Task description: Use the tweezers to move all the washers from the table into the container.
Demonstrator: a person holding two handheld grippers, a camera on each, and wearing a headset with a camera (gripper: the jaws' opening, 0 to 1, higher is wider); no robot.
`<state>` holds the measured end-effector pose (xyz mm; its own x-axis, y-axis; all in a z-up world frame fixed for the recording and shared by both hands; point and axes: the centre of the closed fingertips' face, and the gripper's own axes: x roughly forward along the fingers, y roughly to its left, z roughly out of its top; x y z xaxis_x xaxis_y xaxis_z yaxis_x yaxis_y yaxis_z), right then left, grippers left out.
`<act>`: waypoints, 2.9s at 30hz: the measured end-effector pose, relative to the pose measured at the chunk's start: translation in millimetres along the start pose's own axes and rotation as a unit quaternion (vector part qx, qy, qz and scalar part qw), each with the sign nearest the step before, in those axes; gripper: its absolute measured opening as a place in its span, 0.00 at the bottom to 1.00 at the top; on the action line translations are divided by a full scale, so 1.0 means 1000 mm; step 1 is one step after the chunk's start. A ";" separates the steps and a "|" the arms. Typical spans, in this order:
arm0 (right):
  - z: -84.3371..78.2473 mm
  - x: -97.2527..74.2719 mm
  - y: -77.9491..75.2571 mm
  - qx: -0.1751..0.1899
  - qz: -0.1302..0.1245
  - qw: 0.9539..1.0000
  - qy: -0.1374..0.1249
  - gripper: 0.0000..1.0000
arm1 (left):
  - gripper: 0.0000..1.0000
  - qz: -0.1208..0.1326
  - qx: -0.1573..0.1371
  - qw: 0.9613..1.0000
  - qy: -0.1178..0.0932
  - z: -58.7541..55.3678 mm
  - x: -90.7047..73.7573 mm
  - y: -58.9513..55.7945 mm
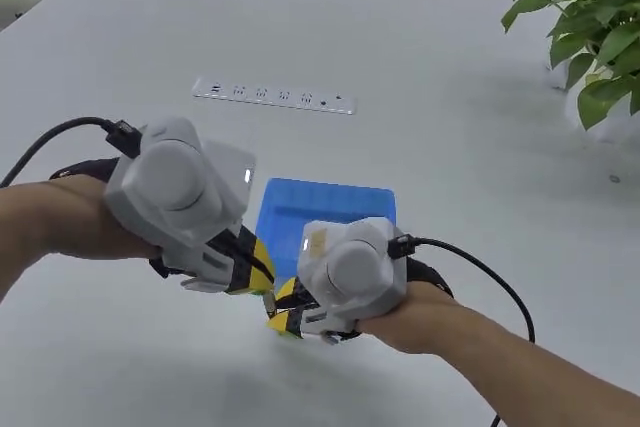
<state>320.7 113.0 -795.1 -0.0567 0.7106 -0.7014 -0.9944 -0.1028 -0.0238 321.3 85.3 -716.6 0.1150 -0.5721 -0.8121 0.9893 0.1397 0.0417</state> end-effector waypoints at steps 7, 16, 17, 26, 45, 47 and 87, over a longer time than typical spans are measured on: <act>0.000 0.001 -0.001 0.003 0.000 1.000 -0.002 0.12 | 0.06 0.002 -0.003 1.000 -0.004 0.001 0.000 0.001; -0.001 0.002 -0.002 0.012 0.000 1.000 0.001 0.09 | 0.05 0.003 -0.008 1.000 -0.005 0.000 0.000 0.003; -0.001 0.002 -0.002 0.013 0.001 1.000 0.001 0.09 | 0.05 0.003 -0.007 1.000 -0.005 0.000 0.000 0.003; -0.001 0.002 0.001 0.017 0.005 1.000 0.000 0.08 | 0.05 0.002 -0.007 1.000 -0.007 0.001 0.000 0.002; 0.012 -0.010 0.000 0.006 -0.004 1.000 -0.003 0.08 | 0.06 0.013 -0.004 1.000 -0.017 0.011 -0.015 0.000; 0.013 -0.012 0.000 0.005 -0.006 1.000 -0.003 0.08 | 0.06 0.015 -0.003 1.000 -0.018 0.012 -0.017 0.000; 0.039 -0.048 -0.031 -0.033 -0.045 0.998 0.003 0.09 | 0.06 0.053 0.031 0.998 -0.030 0.042 -0.047 0.024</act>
<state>350.9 109.0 -733.3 0.0331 0.7141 -0.6993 -0.9875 -0.0847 -0.1332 343.8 81.4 -652.5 0.2235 -0.6039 -0.7651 0.9745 0.1534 0.1635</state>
